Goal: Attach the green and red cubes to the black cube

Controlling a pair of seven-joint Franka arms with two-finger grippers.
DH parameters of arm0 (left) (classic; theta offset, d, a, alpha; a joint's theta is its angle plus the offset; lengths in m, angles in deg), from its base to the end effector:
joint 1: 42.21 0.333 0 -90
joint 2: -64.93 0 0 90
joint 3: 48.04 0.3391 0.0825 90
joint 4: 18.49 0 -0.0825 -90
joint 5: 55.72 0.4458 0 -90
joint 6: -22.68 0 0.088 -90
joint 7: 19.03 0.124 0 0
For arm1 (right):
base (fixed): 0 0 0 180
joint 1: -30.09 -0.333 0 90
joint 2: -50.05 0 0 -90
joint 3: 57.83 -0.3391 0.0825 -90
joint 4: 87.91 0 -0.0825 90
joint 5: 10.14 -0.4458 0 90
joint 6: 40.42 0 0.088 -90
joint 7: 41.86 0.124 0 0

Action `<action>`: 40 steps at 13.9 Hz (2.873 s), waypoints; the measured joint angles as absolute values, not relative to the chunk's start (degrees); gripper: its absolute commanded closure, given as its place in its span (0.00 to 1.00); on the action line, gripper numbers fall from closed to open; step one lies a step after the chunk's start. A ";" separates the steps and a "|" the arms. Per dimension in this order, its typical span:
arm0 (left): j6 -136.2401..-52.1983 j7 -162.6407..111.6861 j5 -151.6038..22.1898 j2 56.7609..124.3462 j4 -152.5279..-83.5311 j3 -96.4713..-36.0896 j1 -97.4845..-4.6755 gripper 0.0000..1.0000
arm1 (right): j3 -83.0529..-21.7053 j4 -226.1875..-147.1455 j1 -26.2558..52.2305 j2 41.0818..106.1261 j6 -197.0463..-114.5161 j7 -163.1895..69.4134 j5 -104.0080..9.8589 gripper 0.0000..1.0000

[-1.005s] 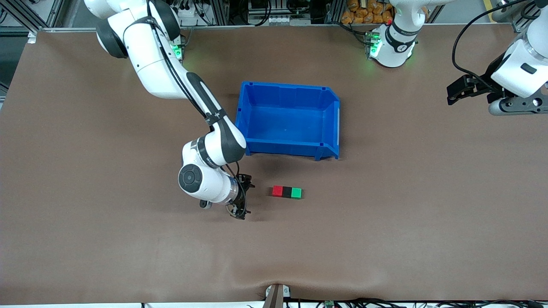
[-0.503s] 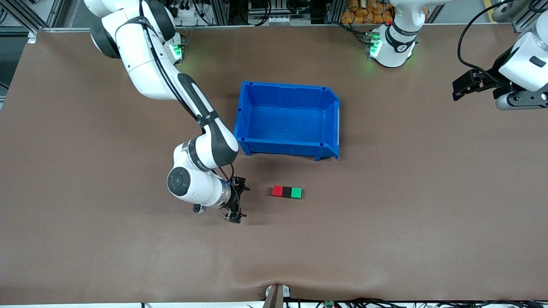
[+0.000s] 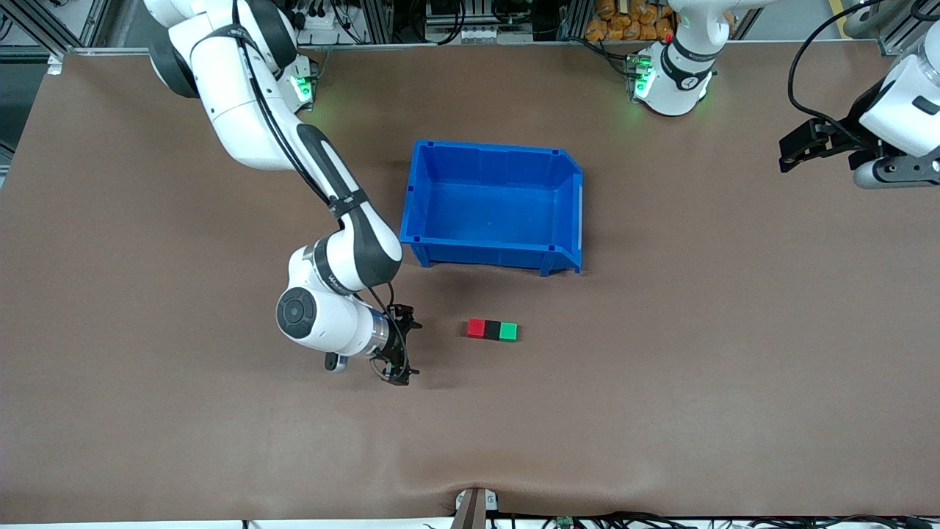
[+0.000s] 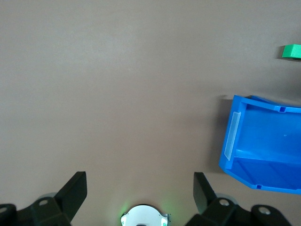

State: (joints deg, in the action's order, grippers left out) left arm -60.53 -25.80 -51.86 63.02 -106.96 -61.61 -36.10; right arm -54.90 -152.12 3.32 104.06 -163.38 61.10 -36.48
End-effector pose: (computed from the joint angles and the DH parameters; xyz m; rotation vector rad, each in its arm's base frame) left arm 0.5879 -0.0704 0.6546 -3.0589 0.0087 0.0760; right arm 0.7665 0.3804 0.2158 -2.0130 2.0608 0.4082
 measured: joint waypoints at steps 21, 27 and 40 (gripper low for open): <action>-60.83 -25.70 -53.03 63.85 -107.22 -61.97 -36.05 0.00 | -58.41 -152.19 9.40 98.24 -143.44 42.44 -25.75 0.00; -59.99 -25.70 -53.03 64.00 -107.30 -62.03 -36.08 0.00 | -59.78 -152.19 11.84 96.52 -140.95 41.38 -21.17 0.00; -58.51 -25.68 -53.07 63.81 -107.10 -63.06 -36.22 0.00 | -67.16 -152.20 22.51 91.16 -130.75 27.66 -15.74 0.00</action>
State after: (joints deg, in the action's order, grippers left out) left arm -58.51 -25.68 -53.07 63.81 -107.10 -63.06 -36.22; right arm -67.16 -152.20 22.51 91.16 -130.75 27.66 -15.74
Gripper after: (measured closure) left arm 0.000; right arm 0.000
